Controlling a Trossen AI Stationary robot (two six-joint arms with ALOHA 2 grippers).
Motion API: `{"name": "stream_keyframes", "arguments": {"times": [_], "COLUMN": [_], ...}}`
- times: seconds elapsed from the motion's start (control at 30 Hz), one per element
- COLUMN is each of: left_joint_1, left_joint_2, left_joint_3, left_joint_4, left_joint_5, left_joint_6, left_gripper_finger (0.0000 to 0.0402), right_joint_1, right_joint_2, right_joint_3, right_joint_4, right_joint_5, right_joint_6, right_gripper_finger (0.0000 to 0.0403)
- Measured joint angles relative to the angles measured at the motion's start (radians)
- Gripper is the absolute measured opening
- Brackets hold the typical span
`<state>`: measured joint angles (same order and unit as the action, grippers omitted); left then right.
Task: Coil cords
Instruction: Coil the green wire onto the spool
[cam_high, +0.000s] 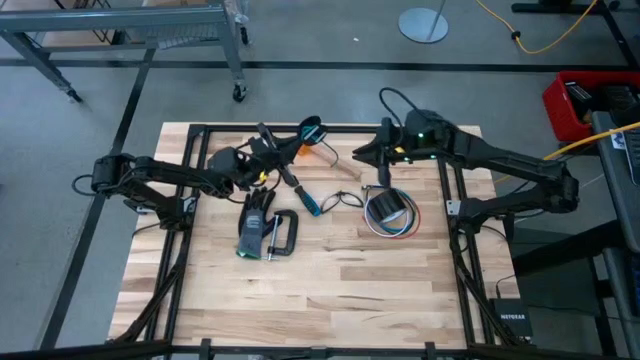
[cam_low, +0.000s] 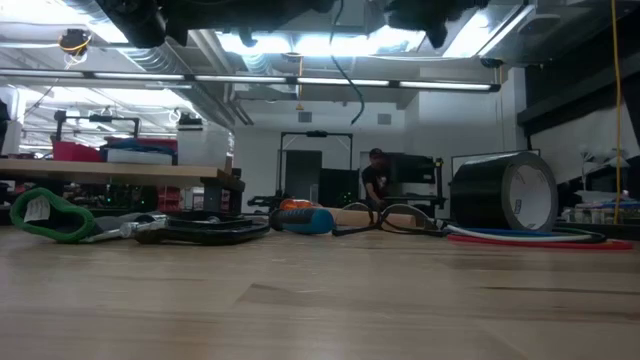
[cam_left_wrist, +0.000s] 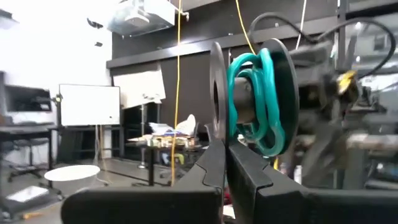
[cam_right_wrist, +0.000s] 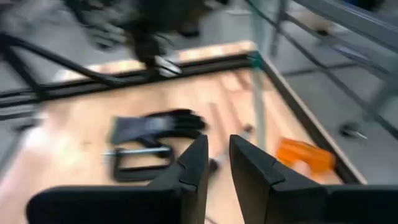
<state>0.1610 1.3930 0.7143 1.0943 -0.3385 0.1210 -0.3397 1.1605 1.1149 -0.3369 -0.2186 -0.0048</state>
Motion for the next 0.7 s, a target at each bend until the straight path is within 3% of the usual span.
{"name": "stream_keyframes", "arguments": {"times": [0.13, 0.4, 0.7], "left_joint_1": [0.018, 0.046, 0.046], "left_joint_2": [0.000, 0.000, 0.000], "left_joint_3": [0.000, 0.000, 0.000], "left_joint_4": [0.007, 0.024, 0.022], "left_joint_5": [-0.002, -0.005, -0.006], "left_joint_6": [-0.025, -0.027, 0.009], "left_gripper_finger": [0.0000, 0.0000, 0.0000], "right_joint_1": [0.000, 0.000, 0.000], "right_joint_2": [0.082, 0.239, 0.285], "right_joint_3": [0.000, 0.000, 0.000], "right_joint_4": [0.004, 0.102, 0.136], "right_joint_5": [0.105, 0.096, 0.103], "right_joint_6": [0.005, 0.007, 0.007], "right_gripper_finger": [0.0069, 0.0069, 0.0069]}}
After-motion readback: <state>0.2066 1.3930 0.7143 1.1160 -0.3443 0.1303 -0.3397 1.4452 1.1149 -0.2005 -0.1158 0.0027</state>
